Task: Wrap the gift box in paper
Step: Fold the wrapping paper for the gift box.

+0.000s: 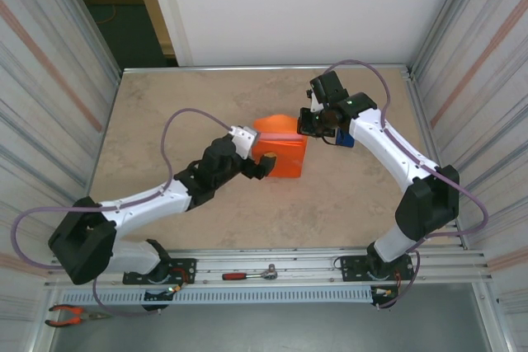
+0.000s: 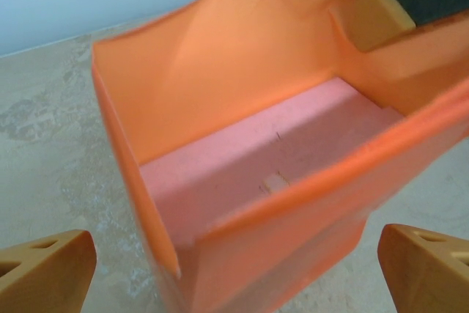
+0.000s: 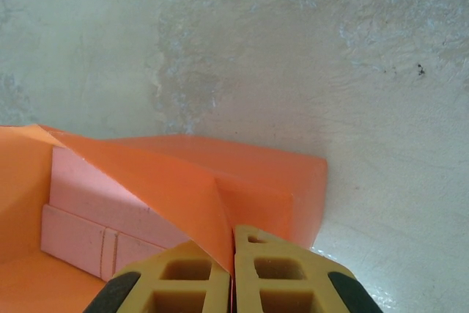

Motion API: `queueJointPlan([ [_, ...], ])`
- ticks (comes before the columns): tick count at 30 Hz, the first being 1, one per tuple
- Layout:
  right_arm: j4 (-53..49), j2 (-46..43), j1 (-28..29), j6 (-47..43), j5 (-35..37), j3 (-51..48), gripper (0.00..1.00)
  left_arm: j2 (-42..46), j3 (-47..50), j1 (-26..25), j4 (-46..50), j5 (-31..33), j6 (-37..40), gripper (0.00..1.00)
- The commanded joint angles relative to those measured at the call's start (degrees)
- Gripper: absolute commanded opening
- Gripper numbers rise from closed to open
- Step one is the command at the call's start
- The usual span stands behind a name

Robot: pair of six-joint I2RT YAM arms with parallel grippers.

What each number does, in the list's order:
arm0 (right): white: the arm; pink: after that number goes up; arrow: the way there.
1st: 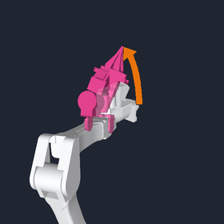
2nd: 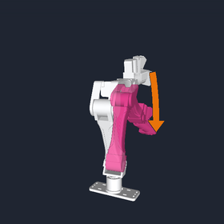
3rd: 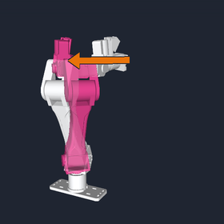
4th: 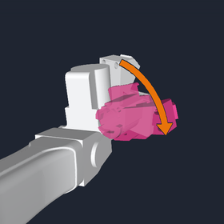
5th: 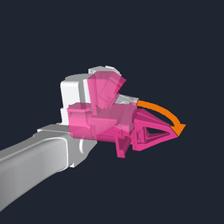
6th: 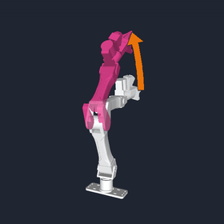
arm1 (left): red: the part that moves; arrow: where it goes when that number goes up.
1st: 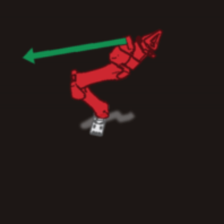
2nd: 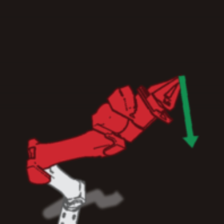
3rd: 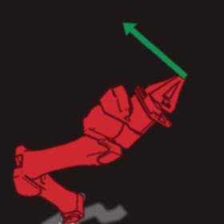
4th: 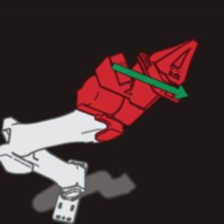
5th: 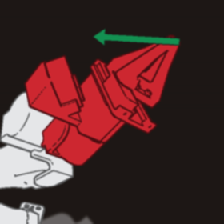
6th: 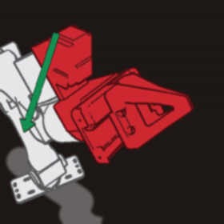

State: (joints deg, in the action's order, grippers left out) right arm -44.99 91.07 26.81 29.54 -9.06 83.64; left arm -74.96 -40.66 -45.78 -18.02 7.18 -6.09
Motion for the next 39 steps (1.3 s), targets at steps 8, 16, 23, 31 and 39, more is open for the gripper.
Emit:
queueJointPlan([
  [8, 0.0, -1.6, -0.6, 0.8, -1.1, -1.0, 0.07, -5.7, -5.8, 0.0, -5.9, 4.4, 3.3, 0.99],
  [16, 0.1, -2.0, -0.8, 1.0, -1.4, -1.6, 0.07, -9.7, -7.1, 0.1, -7.3, 9.8, 4.6, 0.99],
  [23, 1.3, -6.0, -1.8, 1.8, -0.3, -1.9, 0.6, -12.0, -7.0, 0.1, -6.3, 12.7, 5.7, 0.99],
  [31, 13.9, -13.2, -1.4, 3.3, -0.2, -14.4, 0.87, -11.8, -6.3, 0.1, -5.6, 12.9, 5.6, 0.99],
  [39, 33.1, -15.6, 4.4, 0.7, 6.8, -26.7, 0.89, -11.8, -6.3, 0.1, -5.0, 12.4, 6.1, 0.99],
])
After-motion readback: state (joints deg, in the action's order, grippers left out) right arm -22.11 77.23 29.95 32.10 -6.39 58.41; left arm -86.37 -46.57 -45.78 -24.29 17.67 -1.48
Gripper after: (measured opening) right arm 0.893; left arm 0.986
